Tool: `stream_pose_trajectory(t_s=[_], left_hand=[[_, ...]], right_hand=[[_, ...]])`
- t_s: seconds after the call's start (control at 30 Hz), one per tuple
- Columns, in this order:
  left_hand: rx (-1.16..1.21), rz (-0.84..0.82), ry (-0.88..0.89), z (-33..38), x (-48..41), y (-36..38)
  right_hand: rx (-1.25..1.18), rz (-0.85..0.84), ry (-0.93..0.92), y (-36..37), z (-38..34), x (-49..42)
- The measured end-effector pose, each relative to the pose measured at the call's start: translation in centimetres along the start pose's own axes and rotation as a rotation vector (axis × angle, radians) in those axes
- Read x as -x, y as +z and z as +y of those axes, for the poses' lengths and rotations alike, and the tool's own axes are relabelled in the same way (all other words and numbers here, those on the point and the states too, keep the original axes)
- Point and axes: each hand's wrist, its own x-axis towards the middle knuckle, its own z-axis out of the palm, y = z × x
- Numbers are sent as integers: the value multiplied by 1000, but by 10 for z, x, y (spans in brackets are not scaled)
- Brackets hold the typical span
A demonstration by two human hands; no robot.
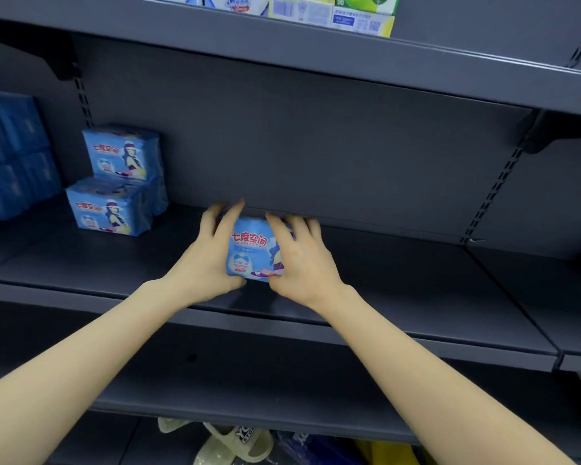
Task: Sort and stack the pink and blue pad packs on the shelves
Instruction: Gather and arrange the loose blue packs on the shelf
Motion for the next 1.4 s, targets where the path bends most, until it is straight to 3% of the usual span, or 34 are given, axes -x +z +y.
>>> stream_pose_trajectory(t_s=[0.2, 0.83, 1.17, 1.4], left_hand=[[290, 10, -185, -22, 5, -35], [413, 190, -349, -74, 1, -60], [420, 278, -377, -101, -2, -85], [443, 307, -323, -133, -17, -123]], right_hand=[[15, 9, 40, 14, -36, -14], [-66, -45, -61, 30, -79, -68], [-84, -57, -146, 40, -107, -106], [-91, 30, -140, 47, -143, -139]])
